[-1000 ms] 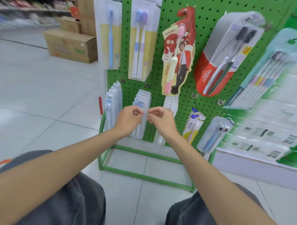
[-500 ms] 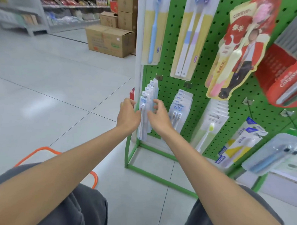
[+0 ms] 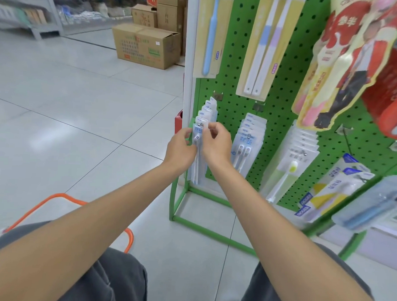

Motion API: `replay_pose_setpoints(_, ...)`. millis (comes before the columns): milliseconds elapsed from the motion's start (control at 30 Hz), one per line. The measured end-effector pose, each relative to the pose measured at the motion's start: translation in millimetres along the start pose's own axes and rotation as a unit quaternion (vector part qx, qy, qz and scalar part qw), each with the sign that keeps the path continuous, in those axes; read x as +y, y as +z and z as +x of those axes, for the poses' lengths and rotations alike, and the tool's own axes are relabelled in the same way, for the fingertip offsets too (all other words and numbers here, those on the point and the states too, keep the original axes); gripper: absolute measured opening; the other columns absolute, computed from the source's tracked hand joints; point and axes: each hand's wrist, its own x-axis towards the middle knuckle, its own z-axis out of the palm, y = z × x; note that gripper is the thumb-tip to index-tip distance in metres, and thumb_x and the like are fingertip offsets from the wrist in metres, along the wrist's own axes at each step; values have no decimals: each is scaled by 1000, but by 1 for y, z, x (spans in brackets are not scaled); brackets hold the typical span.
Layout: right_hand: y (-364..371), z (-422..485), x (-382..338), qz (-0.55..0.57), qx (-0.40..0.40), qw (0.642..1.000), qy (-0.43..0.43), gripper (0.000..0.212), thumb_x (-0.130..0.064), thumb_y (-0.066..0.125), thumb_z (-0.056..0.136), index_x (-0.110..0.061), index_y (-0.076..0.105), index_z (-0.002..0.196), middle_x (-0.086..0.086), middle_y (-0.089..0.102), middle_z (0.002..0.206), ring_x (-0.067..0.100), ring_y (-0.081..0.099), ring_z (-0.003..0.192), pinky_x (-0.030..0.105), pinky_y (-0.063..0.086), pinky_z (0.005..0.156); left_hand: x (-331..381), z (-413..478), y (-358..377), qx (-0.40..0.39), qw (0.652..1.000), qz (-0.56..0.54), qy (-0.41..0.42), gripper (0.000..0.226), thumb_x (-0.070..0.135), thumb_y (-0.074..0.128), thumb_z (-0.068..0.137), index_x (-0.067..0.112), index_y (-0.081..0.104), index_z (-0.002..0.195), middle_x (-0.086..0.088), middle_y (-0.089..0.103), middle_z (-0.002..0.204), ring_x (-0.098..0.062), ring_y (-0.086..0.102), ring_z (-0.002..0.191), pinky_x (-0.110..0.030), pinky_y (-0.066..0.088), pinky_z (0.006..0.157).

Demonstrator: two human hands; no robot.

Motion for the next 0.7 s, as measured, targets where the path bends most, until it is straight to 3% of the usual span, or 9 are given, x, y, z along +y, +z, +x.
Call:
replay_pose_setpoints(67, -3, -3, 2, -6, 0, 1000, -7, 15, -21, 49, 101, -14, 61, 95, -11, 58, 80, 0, 52, 72, 13, 42, 65, -2, -3, -1, 4, 1000, 5, -2, 42, 10, 58, 94, 13, 49, 135, -2, 55, 130, -14, 55, 107, -27, 47, 89)
replay_pose_setpoints(167, -10, -6, 5, -18, 0, 1000, -1, 14, -16, 48, 101, -10, 60, 99, -11, 56, 80, -1, 50, 70, 9, 41, 61, -7, -8, -5, 5, 999, 26, -23, 51, 10, 60, 92, 13, 43, 139, -7, 49, 136, -20, 50, 122, -32, 45, 98)
replay_pose_setpoints(267, -14, -13, 9, -26, -13, 1000, 1, 15, -14, 48, 100, -7, 61, 101, -8, 57, 80, 4, 51, 71, 11, 41, 61, -13, -15, -7, -8, 998, 35, -51, 51, 8, 61, 91, 12, 44, 139, -7, 49, 135, -23, 50, 123, -33, 46, 98)
replay_pose_setpoints(333, -15, -19, 11, -31, -30, 999, -2, 14, -14, 49, 100, -9, 61, 100, -6, 58, 82, 5, 52, 73, 15, 42, 64, -17, -19, -8, -36, 997, 29, -58, 44, 7, 62, 89, 12, 51, 131, -7, 57, 128, -24, 55, 119, -38, 48, 99)
replay_pose_setpoints(400, -18, -25, 13, -35, -48, 998, 1, 11, -13, 49, 100, -11, 61, 98, -6, 58, 83, 3, 52, 73, 11, 41, 62, -20, -24, -9, -71, 996, 12, -60, 32, 8, 66, 87, 11, 57, 118, -10, 67, 113, -26, 64, 107, -40, 52, 93)
replay_pose_setpoints(500, -29, -32, 15, -30, -62, 998, 2, 12, -12, 50, 99, -8, 61, 97, -4, 58, 82, 5, 51, 72, 7, 41, 61, -22, -32, -9, -95, 994, -3, -52, 26, 12, 73, 85, 11, 59, 107, -11, 69, 99, -25, 68, 94, -31, 54, 80)
replay_pose_setpoints(600, -46, -38, 15, -13, -84, 996, 10, 10, -16, 53, 98, -12, 60, 92, -6, 56, 77, 7, 50, 69, 15, 41, 64, -20, -41, -7, -112, 993, -5, -22, 19, 13, 74, 85, 22, 61, 96, -4, 65, 90, -19, 64, 85, -24, 50, 72)
replay_pose_setpoints(700, -64, -41, 23, -20, -132, 991, 22, 29, -29, 55, 98, -12, 51, 75, -1, 46, 67, 15, 45, 66, 32, 43, 68, -19, -48, -2, -147, 989, 3, -10, 21, 15, 75, 85, 23, 65, 102, -4, 64, 94, -15, 60, 84, -23, 47, 70)
